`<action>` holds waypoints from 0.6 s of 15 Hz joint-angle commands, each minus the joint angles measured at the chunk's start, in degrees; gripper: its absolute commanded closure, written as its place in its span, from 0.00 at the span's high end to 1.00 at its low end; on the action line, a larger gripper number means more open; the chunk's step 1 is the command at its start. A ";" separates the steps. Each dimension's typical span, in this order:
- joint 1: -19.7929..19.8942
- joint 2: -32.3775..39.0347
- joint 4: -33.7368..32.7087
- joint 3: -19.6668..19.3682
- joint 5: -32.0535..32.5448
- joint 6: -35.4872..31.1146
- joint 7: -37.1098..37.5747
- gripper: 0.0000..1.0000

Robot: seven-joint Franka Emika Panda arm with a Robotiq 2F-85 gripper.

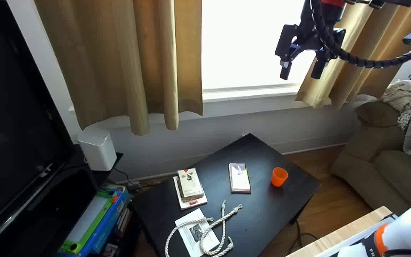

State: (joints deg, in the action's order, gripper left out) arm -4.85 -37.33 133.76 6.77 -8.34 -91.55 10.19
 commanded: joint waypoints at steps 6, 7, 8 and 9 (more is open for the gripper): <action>1.81 -0.79 1.17 2.45 2.68 -2.57 3.57 1.00; 3.23 -0.61 2.51 2.37 4.05 -4.19 5.52 1.00; 4.68 -0.19 3.92 1.46 4.90 -5.11 7.20 1.00; 5.76 0.06 5.59 0.37 5.22 -5.94 8.26 1.00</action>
State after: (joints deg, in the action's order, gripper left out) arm -2.75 -37.22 134.76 8.16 -4.92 -94.29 14.98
